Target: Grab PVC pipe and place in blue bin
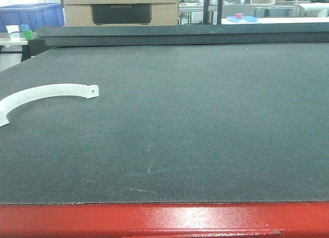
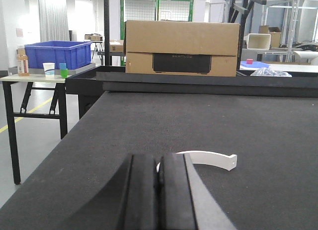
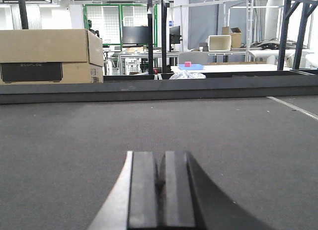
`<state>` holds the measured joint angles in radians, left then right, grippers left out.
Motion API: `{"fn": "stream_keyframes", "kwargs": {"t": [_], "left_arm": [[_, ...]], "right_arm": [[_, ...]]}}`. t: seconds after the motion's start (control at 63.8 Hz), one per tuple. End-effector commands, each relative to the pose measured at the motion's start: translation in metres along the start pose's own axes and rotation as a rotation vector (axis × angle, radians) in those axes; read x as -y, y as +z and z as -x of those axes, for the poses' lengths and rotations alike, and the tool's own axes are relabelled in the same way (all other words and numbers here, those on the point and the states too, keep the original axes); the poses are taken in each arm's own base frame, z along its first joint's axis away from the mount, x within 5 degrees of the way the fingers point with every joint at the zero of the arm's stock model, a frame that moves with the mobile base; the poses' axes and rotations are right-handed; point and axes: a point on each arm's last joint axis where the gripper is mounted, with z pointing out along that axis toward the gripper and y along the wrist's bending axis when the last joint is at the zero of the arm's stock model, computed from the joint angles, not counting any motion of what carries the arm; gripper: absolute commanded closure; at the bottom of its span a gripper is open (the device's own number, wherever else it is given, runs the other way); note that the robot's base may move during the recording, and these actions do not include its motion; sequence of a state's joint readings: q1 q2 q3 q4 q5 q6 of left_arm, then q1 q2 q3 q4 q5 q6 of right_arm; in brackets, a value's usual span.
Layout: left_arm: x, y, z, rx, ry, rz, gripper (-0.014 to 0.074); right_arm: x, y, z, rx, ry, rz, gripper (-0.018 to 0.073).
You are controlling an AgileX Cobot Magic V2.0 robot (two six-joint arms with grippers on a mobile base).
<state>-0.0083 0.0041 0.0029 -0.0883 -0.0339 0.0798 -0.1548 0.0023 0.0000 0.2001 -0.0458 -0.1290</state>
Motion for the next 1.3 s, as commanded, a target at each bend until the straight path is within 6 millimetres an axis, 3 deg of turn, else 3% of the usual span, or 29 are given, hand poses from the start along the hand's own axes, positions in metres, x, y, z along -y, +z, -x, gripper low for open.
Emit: {"fn": "stream_keyframes", "kwargs": {"t": [0.0,0.8,1.019,1.286], "left_arm": [[0.000,0.000,0.003,0.022,-0.018,0.005,0.0707],[-0.001,-0.001,0.007,0.074,-0.070,0.012,0.0707],[0.001,-0.006,0.049,0.115,-0.056,-0.006,0.0707],[0.002,-0.004,0.080,0.054,-0.022,-0.016,0.0707]], "right_arm": [[0.001,0.000,0.003,0.031,-0.002,-0.007,0.0721],[0.001,0.000,0.003,0.031,-0.002,-0.007,0.0721],[0.001,0.000,0.003,0.031,-0.002,-0.007,0.0721],[0.001,0.000,0.007,0.080,-0.002,-0.013,0.0721]]}}
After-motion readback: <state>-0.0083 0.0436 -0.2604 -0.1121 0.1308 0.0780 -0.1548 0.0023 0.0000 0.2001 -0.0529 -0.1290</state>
